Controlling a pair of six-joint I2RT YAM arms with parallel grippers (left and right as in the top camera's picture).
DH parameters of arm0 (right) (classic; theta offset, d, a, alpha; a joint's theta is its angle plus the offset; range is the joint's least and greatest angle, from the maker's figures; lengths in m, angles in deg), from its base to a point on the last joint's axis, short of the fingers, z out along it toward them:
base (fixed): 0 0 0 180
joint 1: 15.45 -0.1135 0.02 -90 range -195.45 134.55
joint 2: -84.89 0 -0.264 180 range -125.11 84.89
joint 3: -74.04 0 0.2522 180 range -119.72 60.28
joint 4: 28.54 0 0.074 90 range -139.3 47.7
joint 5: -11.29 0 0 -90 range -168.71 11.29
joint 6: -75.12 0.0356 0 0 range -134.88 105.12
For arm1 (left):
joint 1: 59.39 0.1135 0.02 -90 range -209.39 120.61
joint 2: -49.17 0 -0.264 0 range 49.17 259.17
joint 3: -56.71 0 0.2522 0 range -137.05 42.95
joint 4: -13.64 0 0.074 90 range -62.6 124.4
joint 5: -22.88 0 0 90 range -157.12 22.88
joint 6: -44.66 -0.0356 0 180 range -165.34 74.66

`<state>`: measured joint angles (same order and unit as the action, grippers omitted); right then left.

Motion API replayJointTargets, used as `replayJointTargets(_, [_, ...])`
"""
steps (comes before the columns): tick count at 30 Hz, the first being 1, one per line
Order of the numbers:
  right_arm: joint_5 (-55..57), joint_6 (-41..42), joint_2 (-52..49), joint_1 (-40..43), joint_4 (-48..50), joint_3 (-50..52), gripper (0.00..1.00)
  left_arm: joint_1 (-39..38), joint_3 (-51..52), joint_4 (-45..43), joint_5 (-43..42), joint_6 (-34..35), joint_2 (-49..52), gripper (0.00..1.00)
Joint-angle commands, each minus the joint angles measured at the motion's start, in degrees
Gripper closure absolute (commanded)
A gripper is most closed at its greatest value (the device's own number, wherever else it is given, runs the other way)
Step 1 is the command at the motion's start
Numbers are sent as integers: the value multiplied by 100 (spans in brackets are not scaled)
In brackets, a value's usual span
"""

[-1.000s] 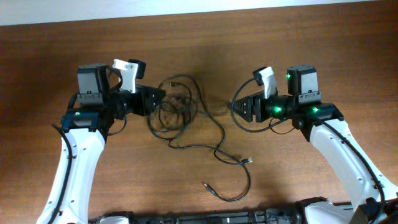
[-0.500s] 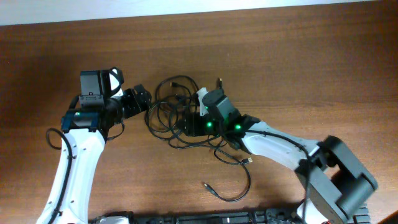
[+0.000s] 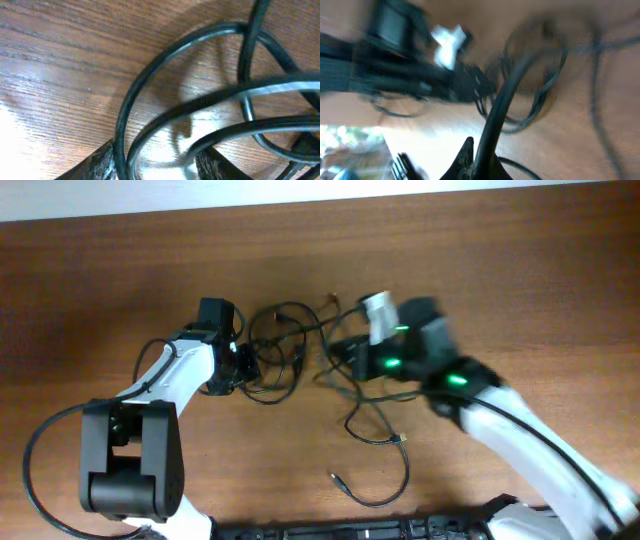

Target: Untangle cables

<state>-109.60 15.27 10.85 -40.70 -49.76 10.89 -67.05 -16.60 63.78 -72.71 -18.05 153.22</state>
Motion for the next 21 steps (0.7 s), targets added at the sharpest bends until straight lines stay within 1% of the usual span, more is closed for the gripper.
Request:
replayJointTargets(1, [4, -452, 1775, 1143, -160, -46, 96, 20, 262, -90, 201, 33, 501, 49])
replayJointTargets(3, [26, -634, 2553, 1930, -144, -46, 96, 20, 262, -90, 201, 31, 501, 49])
replayJointTargets(4, [219, -640, 3034, 2697, -144, -46, 96, 20, 262, -94, 201, 31, 501, 49])
replayJointTargets(5, [267, -649, 3228, 3171, -74, -46, 96, 20, 262, -90, 201, 31, 501, 48])
replayJointTargets(6, [260, -743, 3320, 3891, 155, -48, 96, 17, 262, -72, 199, 31, 501, 47])
replayJointTargets(7, [262, -745, 3283, 4229, 363, -57, 96, 17, 262, -76, 201, 31, 501, 46])
replayJointTargets(8, [262, -748, 3215, 4465, 476, -118, 96, 20, 262, -76, 201, 31, 501, 46])
replayJointTargets(10, [162, -807, 2806, 4826, 452, -610, 96, 20, 262, -79, 201, 31, 501, 46])
replayJointTargets(11, [138, -1143, 2476, 4859, 190, -1095, 96, 20, 262, -79, 201, 31, 501, 46])
replayJointTargets(12, [153, -1467, 2026, 4859, -372, -1840, 96, 17, 262, -76, 201, 31, 501, 47])
replayJointTargets(13, [199, -1805, 1521, 4859, -1054, -2695, 96, 20, 262, -79, 201, 33, 501, 53])
replayJointTargets(14, [470, -2140, 903, 4854, -2002, -3733, 96, 20, 262, -79, 201, 31, 501, 61])
replayJointTargets(15, [610, -2387, 461, 4852, -2723, -4507, 96, 20, 262, -79, 201, 31, 501, 69])
replayJointTargets(16, [610, -2441, 63, 4852, -3324, -5209, 96, 15, 262, -79, 201, 31, 501, 74])
replayJointTargets(17, [612, -2441, -295, 4830, -3724, -5851, 96, 15, 262, -79, 201, 31, 501, 83])
replayJointTargets(18, [708, -2441, -527, 4804, -3794, -6203, 96, 15, 262, -81, 201, 31, 501, 80])
replayJointTargets(19, [1062, -2444, -645, 4804, -3705, -6306, 96, 15, 262, -81, 201, 31, 501, 66])
replayJointTargets(20, [1447, -2653, -745, 4806, -3554, -6304, 96, 15, 262, -81, 199, 31, 501, 39])
replayJointTargets(21, [1910, -3248, -979, 4817, -3335, -6304, 96, 15, 262, -81, 199, 31, 501, 5])
